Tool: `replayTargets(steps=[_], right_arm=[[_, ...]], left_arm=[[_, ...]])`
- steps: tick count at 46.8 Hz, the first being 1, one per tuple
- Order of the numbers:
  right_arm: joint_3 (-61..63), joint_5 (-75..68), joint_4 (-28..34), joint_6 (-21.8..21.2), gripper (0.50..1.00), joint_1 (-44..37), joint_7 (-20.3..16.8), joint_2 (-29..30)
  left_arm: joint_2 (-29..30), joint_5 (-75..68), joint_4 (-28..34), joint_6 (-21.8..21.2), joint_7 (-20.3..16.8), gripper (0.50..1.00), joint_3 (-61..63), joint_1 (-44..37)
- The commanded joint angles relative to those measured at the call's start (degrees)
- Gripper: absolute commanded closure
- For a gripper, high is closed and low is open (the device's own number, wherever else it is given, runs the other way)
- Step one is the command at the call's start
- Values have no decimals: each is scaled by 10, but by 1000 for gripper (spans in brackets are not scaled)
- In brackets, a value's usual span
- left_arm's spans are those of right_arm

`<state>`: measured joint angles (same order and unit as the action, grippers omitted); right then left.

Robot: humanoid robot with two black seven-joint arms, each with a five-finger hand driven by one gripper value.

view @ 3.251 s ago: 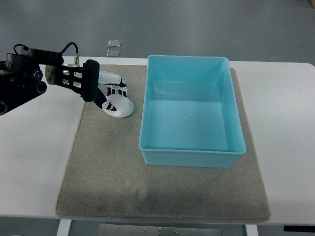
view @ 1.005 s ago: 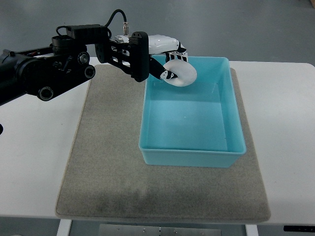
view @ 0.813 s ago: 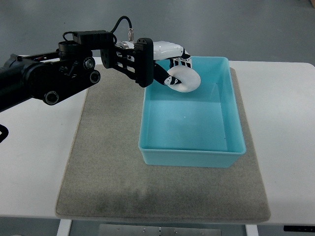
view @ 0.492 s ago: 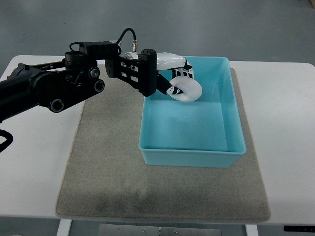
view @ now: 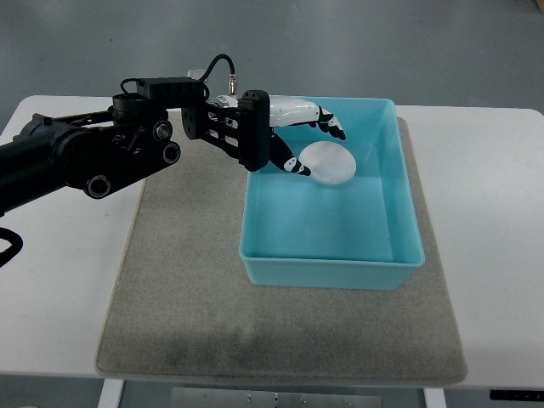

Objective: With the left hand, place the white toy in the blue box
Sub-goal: 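Lower the toy into the blue box and open the left hand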

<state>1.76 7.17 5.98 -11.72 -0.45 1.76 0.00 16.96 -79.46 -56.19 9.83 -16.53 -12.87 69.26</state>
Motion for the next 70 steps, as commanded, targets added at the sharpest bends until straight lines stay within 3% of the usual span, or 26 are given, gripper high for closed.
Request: replayTargets(steps=[1, 11, 18, 36, 42, 46, 70], right_arm=[[0, 0, 0, 0, 564, 0, 0, 0], [0, 0, 0, 0, 564, 0, 0, 0], [0, 0, 0, 0, 564, -1, 0, 0], [0, 0, 0, -1, 564, 0, 0, 0], [0, 0, 0, -1, 564, 0, 0, 0], [0, 0, 0, 0, 564, 0, 0, 0], [0, 0, 0, 0, 564, 0, 0, 0]], left_arm=[[0, 1, 0, 0, 0, 645, -1, 0], [0, 1, 0, 0, 0, 643, 0, 0], [0, 4, 0, -8, 0, 538, -6, 1], [4, 94, 14, -111, 1, 514, -11, 9], [3, 193, 49, -165, 1, 512, -12, 9], [4, 279, 68, -177, 1, 514, -12, 10], [0, 776, 209, -168, 4, 512, -59, 11]])
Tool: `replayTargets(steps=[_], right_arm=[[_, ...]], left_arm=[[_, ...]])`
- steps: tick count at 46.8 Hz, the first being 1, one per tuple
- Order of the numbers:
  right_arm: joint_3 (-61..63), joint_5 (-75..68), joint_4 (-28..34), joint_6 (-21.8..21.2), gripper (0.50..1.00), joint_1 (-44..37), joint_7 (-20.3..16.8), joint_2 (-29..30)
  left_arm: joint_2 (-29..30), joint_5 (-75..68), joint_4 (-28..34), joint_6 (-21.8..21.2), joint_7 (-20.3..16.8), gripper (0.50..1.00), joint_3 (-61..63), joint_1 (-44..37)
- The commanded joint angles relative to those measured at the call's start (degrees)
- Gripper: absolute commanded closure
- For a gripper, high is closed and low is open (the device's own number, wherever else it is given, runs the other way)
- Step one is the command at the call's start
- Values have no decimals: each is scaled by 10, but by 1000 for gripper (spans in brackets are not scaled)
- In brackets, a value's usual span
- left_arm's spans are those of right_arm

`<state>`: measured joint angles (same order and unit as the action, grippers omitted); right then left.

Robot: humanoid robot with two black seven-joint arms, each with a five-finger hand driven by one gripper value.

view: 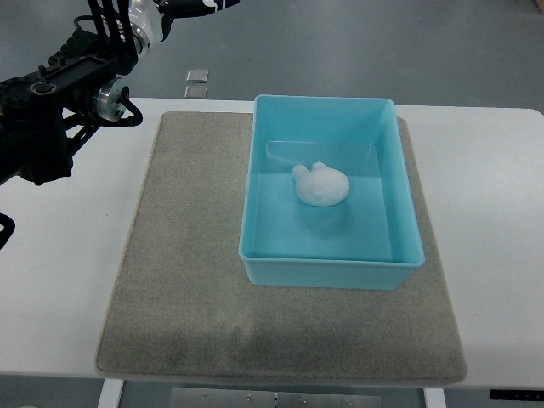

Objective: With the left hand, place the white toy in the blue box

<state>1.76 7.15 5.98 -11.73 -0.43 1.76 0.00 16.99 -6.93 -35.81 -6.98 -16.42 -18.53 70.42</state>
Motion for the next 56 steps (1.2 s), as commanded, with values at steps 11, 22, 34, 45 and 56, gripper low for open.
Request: replayTargets(steps=[11, 22, 34, 45, 56], right_arm=[[0, 1, 0, 0, 564, 0, 0, 0], [0, 0, 0, 0, 564, 0, 0, 0], [0, 0, 0, 0, 564, 0, 0, 0], [0, 0, 0, 0, 564, 0, 0, 0], [0, 1, 0, 0, 564, 0, 0, 0]], left_arm=[[1, 147, 18, -1, 27, 510, -5, -9], [0, 180, 68, 37, 56, 510, -5, -12], [-8, 224, 121, 148, 55, 510, -31, -34], [-32, 224, 152, 229, 43, 510, -68, -57], [-33, 226, 152, 231, 22, 510, -79, -60]])
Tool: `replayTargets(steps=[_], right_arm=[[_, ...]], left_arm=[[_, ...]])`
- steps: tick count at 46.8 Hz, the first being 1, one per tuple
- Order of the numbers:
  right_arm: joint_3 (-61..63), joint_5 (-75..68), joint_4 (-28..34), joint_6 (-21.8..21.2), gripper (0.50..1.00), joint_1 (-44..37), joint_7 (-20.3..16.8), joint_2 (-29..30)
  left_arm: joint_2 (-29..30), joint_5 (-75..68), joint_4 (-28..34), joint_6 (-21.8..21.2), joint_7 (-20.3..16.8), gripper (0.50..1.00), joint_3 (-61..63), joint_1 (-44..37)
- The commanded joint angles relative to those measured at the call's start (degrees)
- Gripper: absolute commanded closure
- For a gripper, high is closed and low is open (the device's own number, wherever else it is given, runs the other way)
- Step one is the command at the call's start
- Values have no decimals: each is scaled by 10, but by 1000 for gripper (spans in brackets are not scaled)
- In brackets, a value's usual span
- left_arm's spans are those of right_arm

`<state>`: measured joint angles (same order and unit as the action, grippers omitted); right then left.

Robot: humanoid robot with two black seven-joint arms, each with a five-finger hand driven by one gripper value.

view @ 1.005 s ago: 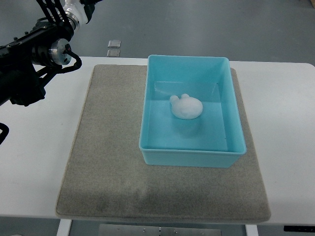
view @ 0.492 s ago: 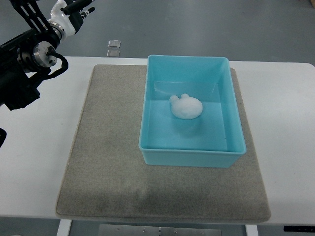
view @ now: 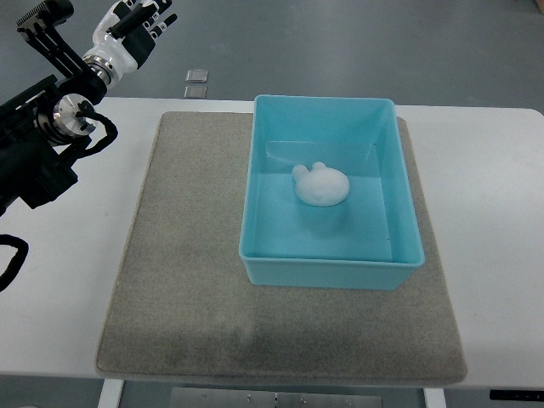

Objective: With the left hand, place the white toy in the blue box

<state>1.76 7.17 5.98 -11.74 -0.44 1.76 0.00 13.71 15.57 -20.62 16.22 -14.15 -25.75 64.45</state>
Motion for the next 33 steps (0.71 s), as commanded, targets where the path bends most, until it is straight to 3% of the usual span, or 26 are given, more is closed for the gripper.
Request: replayTargets(steps=[1, 33], right_arm=[[0, 0, 0, 1, 564, 0, 0, 0], [0, 0, 0, 1, 564, 0, 0, 0]], left_arm=[[0, 0, -1, -1, -1, 510, -11, -1], [0, -9, -6, 3, -1, 508, -15, -15]])
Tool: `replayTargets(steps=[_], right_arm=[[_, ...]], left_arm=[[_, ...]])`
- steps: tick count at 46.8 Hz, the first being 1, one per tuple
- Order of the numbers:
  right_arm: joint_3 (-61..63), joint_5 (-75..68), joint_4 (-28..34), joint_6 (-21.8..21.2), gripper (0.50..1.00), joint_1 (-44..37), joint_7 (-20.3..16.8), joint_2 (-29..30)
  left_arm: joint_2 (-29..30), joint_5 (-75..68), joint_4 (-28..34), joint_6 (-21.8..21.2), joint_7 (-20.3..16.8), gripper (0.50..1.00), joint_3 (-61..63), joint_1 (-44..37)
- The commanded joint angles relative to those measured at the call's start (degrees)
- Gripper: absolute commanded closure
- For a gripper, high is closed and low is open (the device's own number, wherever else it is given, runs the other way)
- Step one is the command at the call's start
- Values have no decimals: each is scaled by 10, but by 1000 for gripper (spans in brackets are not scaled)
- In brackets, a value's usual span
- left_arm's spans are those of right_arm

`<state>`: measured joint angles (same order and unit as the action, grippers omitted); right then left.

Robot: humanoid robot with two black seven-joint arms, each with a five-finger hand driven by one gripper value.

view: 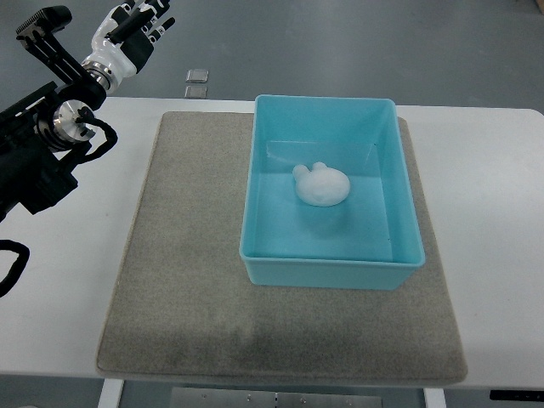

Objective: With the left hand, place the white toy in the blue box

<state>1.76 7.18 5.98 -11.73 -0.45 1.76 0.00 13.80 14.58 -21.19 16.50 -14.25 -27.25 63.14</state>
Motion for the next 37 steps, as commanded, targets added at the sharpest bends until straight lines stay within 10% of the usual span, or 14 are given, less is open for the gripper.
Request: replayTargets(steps=[1, 37], right_arm=[[0, 0, 0, 0, 564, 0, 0, 0], [1, -1, 8, -2, 564, -2, 0, 0]], left_arm=[[-1, 2, 0, 0, 0, 508, 0, -2], [11, 7, 6, -8, -1, 508, -4, -3]])
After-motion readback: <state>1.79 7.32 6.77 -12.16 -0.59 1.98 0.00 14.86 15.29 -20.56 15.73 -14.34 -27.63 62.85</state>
